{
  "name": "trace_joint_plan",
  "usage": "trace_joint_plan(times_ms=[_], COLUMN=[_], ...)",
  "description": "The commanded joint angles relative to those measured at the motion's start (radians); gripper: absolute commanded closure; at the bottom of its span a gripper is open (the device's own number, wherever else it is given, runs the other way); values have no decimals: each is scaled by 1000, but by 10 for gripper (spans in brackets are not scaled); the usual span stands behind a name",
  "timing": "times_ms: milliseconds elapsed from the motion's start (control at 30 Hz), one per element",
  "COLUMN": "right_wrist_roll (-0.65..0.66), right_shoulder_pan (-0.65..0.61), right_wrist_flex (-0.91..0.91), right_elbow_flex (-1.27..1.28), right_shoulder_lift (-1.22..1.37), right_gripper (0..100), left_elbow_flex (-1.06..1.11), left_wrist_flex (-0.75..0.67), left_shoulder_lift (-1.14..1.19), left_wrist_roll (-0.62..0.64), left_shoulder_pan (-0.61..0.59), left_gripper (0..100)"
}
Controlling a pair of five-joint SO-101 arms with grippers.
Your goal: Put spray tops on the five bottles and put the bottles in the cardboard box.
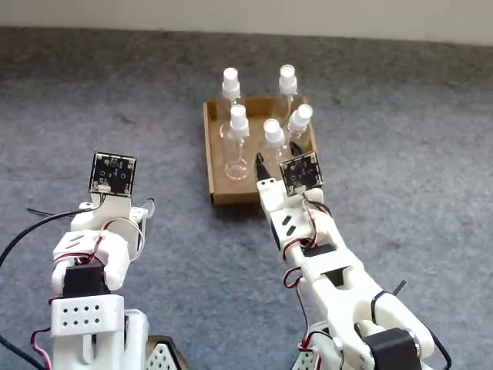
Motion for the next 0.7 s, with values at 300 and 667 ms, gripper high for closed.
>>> trace_joint_plan(times_ms=[300,667], right_wrist_roll=[14,14], right_shoulder_pan=[-8,-2], right_wrist_flex=[-21,-21], right_elbow_flex=[-47,-56], right_shoulder_lift=[-7,-8], right_gripper=[716,716], left_elbow_flex=[-4,-4], left_wrist_flex=[-20,-20], left_shoulder_lift=[7,7], left_wrist_roll=[11,11], left_shoulder_pan=[-10,-10], left_gripper=[790,790])
